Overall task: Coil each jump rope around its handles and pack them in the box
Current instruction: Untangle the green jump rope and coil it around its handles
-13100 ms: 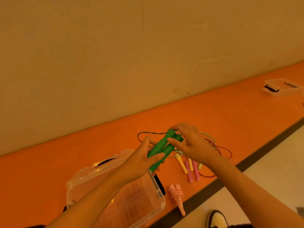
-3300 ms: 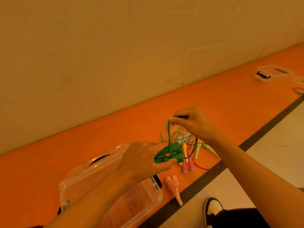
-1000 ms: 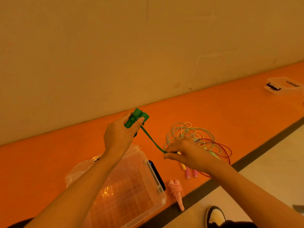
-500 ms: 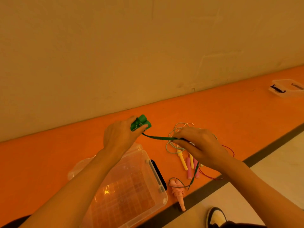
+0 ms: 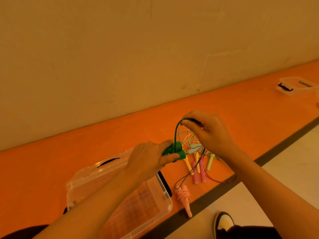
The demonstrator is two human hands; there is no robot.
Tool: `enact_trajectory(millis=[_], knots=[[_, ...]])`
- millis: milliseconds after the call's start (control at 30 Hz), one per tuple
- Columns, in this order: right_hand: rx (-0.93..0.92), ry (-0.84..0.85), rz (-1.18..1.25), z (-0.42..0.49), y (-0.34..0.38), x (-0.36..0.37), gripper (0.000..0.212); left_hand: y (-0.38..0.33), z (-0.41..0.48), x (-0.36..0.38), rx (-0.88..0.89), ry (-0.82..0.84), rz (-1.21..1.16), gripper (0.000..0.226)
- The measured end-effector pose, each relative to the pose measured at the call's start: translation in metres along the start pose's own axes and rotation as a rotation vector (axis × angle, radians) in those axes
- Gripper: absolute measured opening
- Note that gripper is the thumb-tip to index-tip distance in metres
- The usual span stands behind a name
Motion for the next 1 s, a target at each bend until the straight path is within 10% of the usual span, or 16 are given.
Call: enact_trajectory(millis=[367, 600, 1000], knots=[[0.348, 0.104, 0.167, 0.004, -0.021, 0.001, 0.014, -0.035, -0.008, -0.004, 0.176, -0.209, -0.12, 0.053], [0.553, 0.219, 0.333, -0.005, -0.049, 0.002, 0.018, -0.033, -0.016, -0.007, 0.206, -0.19, -0.217, 0.08], [0.664, 0.306, 0.292, -0.023, -0.083, -0.006, 0.032, -0.021, -0.018, -0.02, 0.439, -0.326, -0.401, 0.059]])
Point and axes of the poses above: each hand's wrist, its own z-axis towards the middle knuckle, its own x-axis out of the palm, y = z × x, the point moved 2 cm from there along z, towards the middle knuckle, and after that the axes turned 5 degrees about -z, right-handed, at the moved point
